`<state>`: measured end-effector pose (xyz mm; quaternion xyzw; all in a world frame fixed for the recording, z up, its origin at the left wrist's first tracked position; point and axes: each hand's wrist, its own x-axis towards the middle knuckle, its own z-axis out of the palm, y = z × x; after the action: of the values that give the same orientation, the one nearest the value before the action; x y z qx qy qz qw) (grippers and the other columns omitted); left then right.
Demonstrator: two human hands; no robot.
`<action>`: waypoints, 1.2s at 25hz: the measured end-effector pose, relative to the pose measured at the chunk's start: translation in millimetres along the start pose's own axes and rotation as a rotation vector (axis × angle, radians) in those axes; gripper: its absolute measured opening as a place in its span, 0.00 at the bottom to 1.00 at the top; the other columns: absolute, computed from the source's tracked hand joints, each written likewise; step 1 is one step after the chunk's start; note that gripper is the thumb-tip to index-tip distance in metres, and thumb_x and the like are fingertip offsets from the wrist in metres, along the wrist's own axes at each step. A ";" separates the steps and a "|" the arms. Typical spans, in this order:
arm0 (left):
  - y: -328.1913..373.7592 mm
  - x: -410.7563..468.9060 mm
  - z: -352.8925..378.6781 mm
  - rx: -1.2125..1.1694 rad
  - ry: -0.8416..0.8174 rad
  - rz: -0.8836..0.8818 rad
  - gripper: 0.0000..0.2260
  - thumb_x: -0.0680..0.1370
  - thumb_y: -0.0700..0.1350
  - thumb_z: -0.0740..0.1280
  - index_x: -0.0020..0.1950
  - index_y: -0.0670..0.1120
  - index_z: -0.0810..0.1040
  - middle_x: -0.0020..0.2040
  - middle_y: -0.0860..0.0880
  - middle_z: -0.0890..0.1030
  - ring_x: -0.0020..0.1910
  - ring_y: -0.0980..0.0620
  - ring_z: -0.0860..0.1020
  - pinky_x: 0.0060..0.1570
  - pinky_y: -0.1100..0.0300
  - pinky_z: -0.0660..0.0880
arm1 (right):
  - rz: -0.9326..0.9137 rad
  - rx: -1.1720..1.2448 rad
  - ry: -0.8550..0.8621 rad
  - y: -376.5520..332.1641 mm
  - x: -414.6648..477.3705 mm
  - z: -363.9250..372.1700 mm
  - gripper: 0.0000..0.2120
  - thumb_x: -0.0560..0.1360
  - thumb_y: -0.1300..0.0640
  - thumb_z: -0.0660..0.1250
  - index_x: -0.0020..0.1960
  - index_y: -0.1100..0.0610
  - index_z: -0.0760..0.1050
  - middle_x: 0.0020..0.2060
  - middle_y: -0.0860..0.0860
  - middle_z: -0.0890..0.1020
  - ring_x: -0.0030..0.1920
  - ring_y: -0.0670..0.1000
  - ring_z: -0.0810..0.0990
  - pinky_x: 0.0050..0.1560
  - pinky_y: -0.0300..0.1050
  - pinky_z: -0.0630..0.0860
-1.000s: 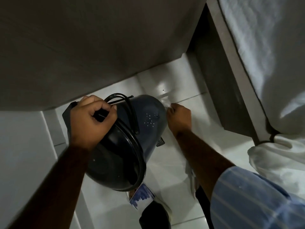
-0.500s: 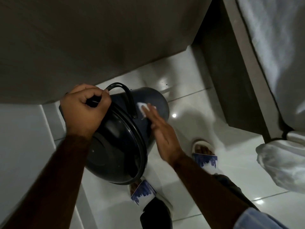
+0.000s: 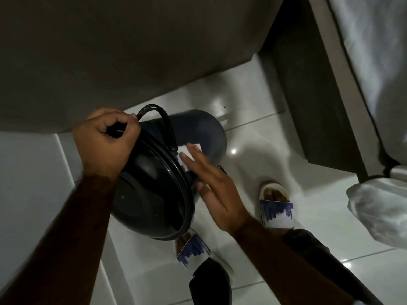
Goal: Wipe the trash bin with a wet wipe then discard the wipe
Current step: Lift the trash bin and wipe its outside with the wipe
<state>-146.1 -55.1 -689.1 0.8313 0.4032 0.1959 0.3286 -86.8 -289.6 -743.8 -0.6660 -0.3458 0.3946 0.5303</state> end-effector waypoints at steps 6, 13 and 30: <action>0.0 -0.8 -1.4 -0.007 0.014 0.010 0.04 0.76 0.42 0.70 0.42 0.45 0.82 0.37 0.56 0.78 0.39 0.63 0.76 0.43 0.74 0.70 | 0.344 0.140 0.195 16.3 39.6 -7.3 0.25 0.84 0.53 0.51 0.81 0.53 0.65 0.82 0.50 0.63 0.83 0.46 0.58 0.82 0.55 0.59; 0.2 -1.5 -1.9 -0.005 -0.069 0.070 0.03 0.75 0.41 0.70 0.42 0.46 0.82 0.39 0.47 0.80 0.39 0.51 0.78 0.41 0.67 0.72 | 0.130 -0.021 0.076 17.8 16.7 -10.1 0.24 0.86 0.54 0.51 0.82 0.53 0.62 0.82 0.49 0.63 0.83 0.45 0.59 0.80 0.41 0.60; -12.8 2.2 -5.8 0.003 0.031 -0.058 0.08 0.76 0.41 0.69 0.42 0.38 0.84 0.41 0.44 0.81 0.39 0.55 0.78 0.43 0.67 0.72 | 0.226 0.220 0.194 -21.9 -31.3 38.1 0.26 0.83 0.64 0.52 0.81 0.55 0.65 0.83 0.47 0.62 0.83 0.44 0.57 0.83 0.50 0.57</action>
<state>-155.1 -45.2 -693.9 0.8165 0.4326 0.1988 0.3267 -135.7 -296.2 -722.2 -0.6733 -0.1707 0.4209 0.5834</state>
